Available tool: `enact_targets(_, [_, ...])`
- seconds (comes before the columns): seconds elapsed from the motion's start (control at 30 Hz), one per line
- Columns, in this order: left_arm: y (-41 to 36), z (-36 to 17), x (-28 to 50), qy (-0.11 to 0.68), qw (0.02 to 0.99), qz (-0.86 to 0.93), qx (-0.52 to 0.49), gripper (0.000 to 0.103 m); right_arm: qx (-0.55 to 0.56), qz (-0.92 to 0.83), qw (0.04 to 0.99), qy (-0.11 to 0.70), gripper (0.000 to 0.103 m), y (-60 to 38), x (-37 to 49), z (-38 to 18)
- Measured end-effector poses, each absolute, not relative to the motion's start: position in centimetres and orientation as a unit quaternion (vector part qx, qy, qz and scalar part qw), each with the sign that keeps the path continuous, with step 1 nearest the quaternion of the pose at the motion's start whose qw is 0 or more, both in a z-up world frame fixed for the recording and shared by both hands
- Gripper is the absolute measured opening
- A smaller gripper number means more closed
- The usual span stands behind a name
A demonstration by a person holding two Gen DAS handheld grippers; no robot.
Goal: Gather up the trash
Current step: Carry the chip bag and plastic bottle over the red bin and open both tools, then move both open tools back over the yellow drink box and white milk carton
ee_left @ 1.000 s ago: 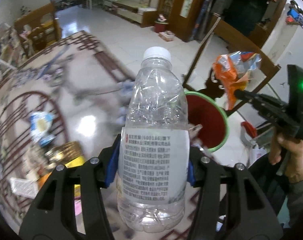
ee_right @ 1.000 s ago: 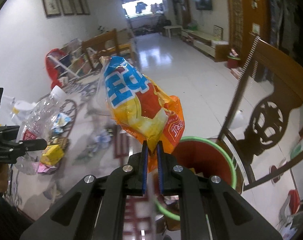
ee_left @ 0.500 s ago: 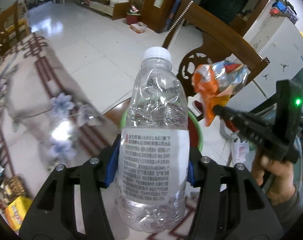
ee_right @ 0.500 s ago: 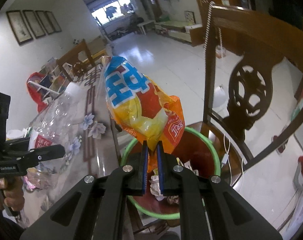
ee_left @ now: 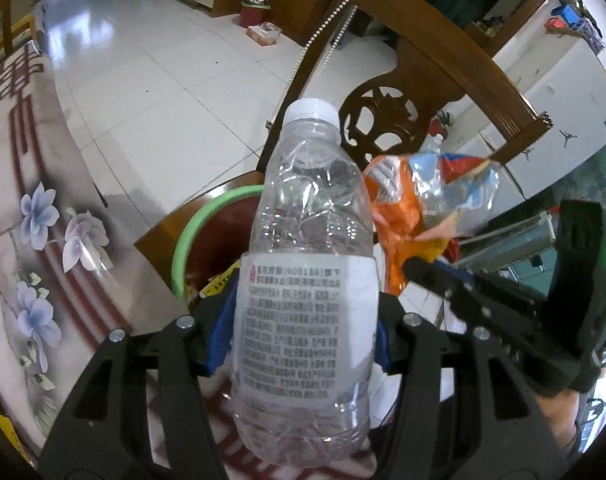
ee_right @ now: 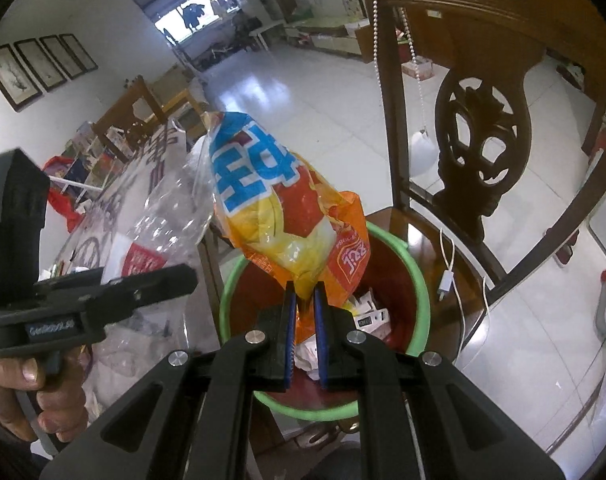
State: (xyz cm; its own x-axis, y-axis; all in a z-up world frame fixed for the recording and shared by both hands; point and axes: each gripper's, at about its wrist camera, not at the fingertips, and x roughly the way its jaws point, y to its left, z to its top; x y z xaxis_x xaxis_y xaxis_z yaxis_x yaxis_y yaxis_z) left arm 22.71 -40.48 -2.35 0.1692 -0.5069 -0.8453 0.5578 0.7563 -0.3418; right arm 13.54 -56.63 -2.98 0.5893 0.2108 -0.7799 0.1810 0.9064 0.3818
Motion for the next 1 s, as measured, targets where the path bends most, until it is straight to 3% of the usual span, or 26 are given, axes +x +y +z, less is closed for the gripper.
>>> enact_targets(0.07, [-40.4, -2.4, 22.9, 0.541, 0.768, -0.342, 0.015, 0.078, 0.214, 0.010, 0.864, 0.456, 0.008, -56.4, 13.6, -3.0])
enact_targets(0.17, [-39.9, -2.0, 23.0, 0.534, 0.776, -0.335, 0.004, 0.094, 0.215, 0.008, 0.862, 0.459, 0.013, -56.3, 13.7, -3.2])
enact_targets(0.2, [-39.5, -1.7, 23.1, 0.530, 0.781, -0.330, 0.000, 0.095, 0.212, 0.003, 0.862, 0.461, 0.029, -56.4, 13.8, -3.3])
enact_targets(0.23, [-39.3, -1.5, 23.1, 0.528, 0.784, -0.326, -0.002, 0.096, 0.212, -0.001, 0.862, 0.461, 0.058, -56.4, 13.7, -3.3])
enact_targets(0.27, [-38.9, -1.3, 23.2, 0.526, 0.787, -0.323, -0.006, 0.096, 0.218, -0.003, 0.862, 0.458, 0.070, -56.5, 13.7, -3.2])
enact_targets(0.3, [-38.5, -1.0, 23.3, 0.525, 0.789, -0.320, -0.010, 0.096, 0.223, -0.005, 0.862, 0.455, 0.077, -56.6, 13.6, -3.1])
enact_targets(0.37, [-37.2, -0.4, 23.3, 0.519, 0.796, -0.312, -0.017, 0.097, 0.225, -0.007, 0.863, 0.452, 0.078, -56.6, 13.5, -3.0])
enact_targets(0.43, [-36.2, 0.3, 23.1, 0.512, 0.802, -0.307, -0.017, 0.097, 0.223, -0.008, 0.864, 0.451, 0.088, -56.5, 13.6, -3.0])
enact_targets(1.0, [-24.5, 4.4, 19.2, 0.469, 0.855, -0.220, 0.016, 0.097, 0.120, 0.013, 0.891, 0.439, 0.095, -48.7, 13.6, -0.3])
